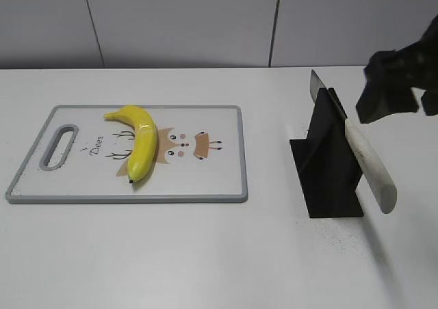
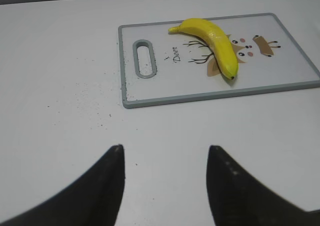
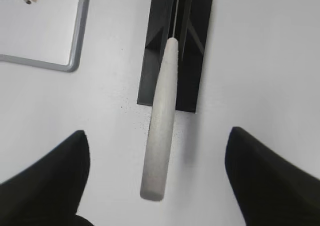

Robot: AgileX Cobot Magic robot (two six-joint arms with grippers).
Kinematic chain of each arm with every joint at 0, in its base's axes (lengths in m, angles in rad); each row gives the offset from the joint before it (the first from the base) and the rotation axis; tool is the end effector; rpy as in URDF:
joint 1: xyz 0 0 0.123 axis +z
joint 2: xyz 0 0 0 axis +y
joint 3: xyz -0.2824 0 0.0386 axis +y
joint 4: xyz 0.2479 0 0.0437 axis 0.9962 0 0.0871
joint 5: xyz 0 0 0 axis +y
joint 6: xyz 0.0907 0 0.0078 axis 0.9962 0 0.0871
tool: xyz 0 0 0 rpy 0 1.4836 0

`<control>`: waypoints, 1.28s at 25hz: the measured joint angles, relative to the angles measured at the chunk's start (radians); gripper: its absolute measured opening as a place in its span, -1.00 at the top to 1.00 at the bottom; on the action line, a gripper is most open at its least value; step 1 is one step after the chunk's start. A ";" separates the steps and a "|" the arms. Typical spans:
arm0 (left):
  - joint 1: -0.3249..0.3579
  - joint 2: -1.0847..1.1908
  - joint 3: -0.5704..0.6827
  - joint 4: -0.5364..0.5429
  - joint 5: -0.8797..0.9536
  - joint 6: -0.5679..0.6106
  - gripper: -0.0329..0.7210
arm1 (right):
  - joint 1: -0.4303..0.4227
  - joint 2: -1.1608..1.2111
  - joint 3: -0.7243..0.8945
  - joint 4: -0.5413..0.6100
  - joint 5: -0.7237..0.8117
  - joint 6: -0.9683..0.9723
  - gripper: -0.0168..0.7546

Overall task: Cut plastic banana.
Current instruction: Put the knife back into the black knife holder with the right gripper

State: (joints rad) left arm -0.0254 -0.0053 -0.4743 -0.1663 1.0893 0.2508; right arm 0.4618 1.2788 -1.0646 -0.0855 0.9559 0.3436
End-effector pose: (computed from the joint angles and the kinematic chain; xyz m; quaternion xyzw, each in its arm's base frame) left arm -0.0049 -0.0132 0.2687 0.1223 0.8541 -0.0264 0.5049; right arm 0.2265 0.1056 0.3144 -0.0727 0.9669 0.0579 0.2376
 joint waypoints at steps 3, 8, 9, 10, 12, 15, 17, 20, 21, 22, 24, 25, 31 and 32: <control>0.000 0.000 0.000 0.000 0.000 0.000 -0.46 | 0.000 -0.116 0.000 0.001 0.047 -0.058 -0.68; 0.000 0.000 0.000 0.000 0.000 0.000 -0.46 | 0.000 -0.294 0.028 0.001 0.109 -0.168 -0.63; 0.000 0.000 0.000 0.000 0.000 0.000 -0.46 | 0.000 -0.325 0.046 0.001 0.113 -0.191 -0.62; 0.000 0.000 0.000 0.000 0.000 0.000 -0.46 | 0.000 -0.363 0.068 0.001 0.116 -0.217 -0.60; 0.000 0.000 0.000 0.000 0.000 0.000 -0.46 | 0.000 -0.440 0.115 0.001 0.120 -0.257 -0.58; 0.000 0.000 0.000 0.000 0.000 0.000 -0.46 | 0.000 -0.556 0.199 0.001 0.118 -0.289 -0.58; 0.000 0.000 0.000 0.001 0.000 0.000 -0.46 | 0.000 -0.637 0.262 0.001 0.113 -0.298 -0.58; 0.000 0.000 0.000 0.001 0.000 0.000 -0.46 | 0.000 -0.749 0.352 0.001 0.103 -0.302 -0.57; 0.000 0.000 0.000 0.001 0.000 0.000 -0.46 | 0.000 -0.786 0.381 0.001 0.102 -0.302 -0.57; 0.000 0.000 0.000 0.001 0.000 0.000 -0.46 | 0.000 -0.822 0.404 0.001 0.102 -0.303 -0.57; 0.000 0.000 0.000 0.001 0.000 0.000 -0.46 | 0.000 -0.885 0.454 0.001 0.101 -0.304 -0.57; 0.000 0.000 0.000 0.001 0.000 0.000 -0.46 | 0.000 -0.918 0.472 0.001 0.101 -0.304 -0.57; 0.000 0.000 0.000 0.001 0.000 0.000 -0.46 | 0.000 -1.083 0.559 0.027 0.098 -0.315 -0.57; 0.000 0.000 0.000 0.001 0.000 0.000 -0.46 | 0.000 -1.109 0.561 0.033 0.094 -0.318 -0.57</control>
State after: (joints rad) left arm -0.0254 -0.0053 -0.4743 -0.1654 1.0893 0.2508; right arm 0.4618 0.1697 -0.5034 -0.0525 1.0503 0.0252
